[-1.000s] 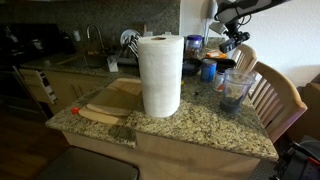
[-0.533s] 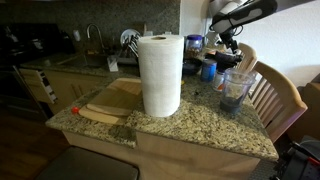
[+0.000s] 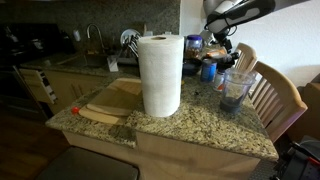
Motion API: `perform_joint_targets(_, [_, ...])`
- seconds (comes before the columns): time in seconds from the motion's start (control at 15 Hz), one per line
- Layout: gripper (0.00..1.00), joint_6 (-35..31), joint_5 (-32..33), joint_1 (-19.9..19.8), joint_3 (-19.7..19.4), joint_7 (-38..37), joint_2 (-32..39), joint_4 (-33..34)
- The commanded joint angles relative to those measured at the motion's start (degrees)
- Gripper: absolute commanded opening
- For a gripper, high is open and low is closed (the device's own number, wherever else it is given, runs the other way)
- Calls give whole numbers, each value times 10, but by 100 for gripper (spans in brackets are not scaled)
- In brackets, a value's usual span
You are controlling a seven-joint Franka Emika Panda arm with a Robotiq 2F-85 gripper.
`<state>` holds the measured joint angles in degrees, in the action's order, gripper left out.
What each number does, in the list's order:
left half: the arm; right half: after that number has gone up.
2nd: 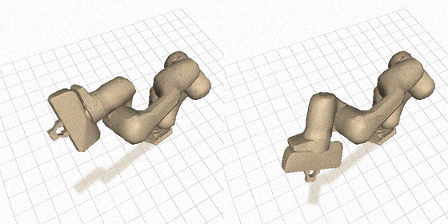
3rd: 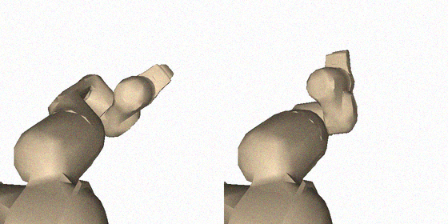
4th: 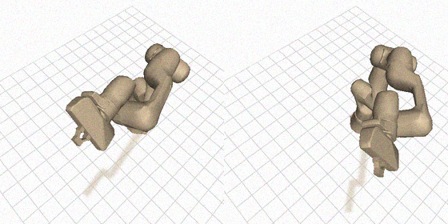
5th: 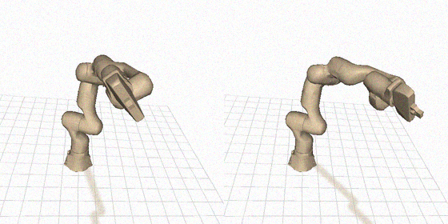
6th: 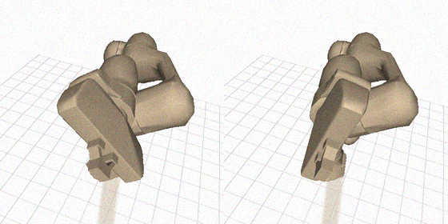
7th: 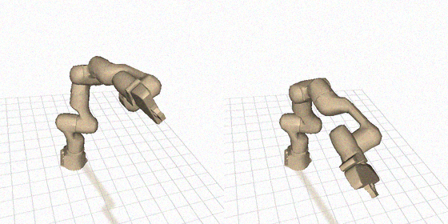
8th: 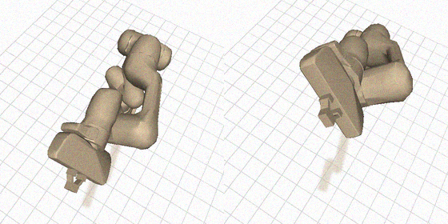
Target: Place the glass jar in the black bowl
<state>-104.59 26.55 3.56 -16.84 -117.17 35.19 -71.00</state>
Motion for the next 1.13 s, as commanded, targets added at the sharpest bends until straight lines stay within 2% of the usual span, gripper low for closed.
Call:
perform_joint_targets(0.0, [100, -55, 53, 19, -2, -40, -59, -32])
perform_joint_targets(0.27, [100, -88, 163, 52, 6, -74, -146, -48])
perform_joint_targets(0.33, [100, -108, 170, 68, 2, -42, -175, -61])
perform_joint_targets(0.47, [100, -105, 155, 79, 22, 30, -231, -71])
perform_joint_targets(0.67, [100, -75, 92, 86, 43, 148, -295, -46])
perform_joint_targets(1.0, [100, -29, -89, 83, 43, 338, -343, 24])
perform_joint_targets(1.07, [100, -47, -37, 90, 43, 285, -342, 8])
